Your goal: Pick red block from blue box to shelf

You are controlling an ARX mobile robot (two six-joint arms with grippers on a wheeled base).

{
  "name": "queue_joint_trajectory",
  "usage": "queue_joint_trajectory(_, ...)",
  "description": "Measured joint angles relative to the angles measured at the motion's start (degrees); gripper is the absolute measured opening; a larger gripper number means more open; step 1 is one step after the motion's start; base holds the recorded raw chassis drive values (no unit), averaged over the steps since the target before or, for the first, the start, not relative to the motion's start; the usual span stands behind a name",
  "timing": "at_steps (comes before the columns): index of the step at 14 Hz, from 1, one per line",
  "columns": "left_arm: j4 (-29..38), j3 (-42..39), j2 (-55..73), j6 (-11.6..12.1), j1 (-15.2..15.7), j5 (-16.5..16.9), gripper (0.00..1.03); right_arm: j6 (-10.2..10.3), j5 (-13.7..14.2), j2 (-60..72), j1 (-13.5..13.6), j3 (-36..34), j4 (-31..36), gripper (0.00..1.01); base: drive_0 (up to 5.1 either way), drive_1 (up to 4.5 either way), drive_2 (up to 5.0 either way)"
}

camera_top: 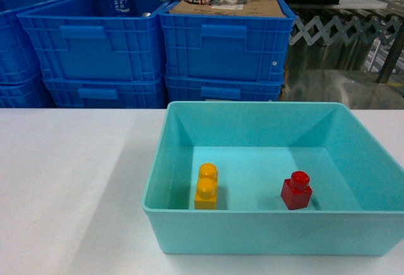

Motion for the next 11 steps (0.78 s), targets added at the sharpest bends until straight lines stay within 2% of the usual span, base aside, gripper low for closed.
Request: queue_joint_trajectory(11, 0.0, 0.0, 0.0, 0.0, 0.0, 0.0, 0.98, 0.0, 0.0, 0.0, 0.0, 0.0, 0.0, 0.98, 0.0, 0.00, 0.0)
